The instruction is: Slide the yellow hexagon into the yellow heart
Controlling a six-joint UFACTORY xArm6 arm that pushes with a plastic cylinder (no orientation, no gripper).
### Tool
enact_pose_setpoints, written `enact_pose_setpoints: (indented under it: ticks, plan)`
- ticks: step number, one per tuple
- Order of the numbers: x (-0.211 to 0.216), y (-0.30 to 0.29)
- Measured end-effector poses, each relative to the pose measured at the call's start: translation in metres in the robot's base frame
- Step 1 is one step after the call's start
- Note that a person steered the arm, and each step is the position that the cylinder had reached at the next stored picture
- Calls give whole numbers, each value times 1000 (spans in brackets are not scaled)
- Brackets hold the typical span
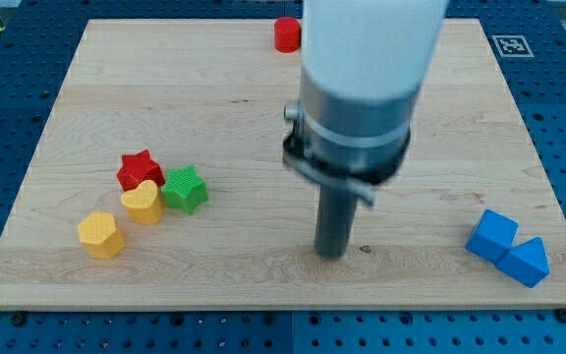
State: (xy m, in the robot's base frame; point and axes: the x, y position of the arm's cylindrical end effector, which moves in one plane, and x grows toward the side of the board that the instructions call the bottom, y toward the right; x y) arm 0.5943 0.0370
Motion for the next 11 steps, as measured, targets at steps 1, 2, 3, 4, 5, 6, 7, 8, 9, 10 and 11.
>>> enact_pose_setpoints:
  ticks: [1,2,3,4,5,6,7,8,9,10,11]
  plan:
    - [25,-18]
    - [24,-77]
    - [24,-200]
    - [24,-269]
    - [22,-270]
    - [2,-259]
    - [-3,-246]
    - [-13,-230]
    - [-28,-218]
    - [-38,-212]
    - [-44,-212]
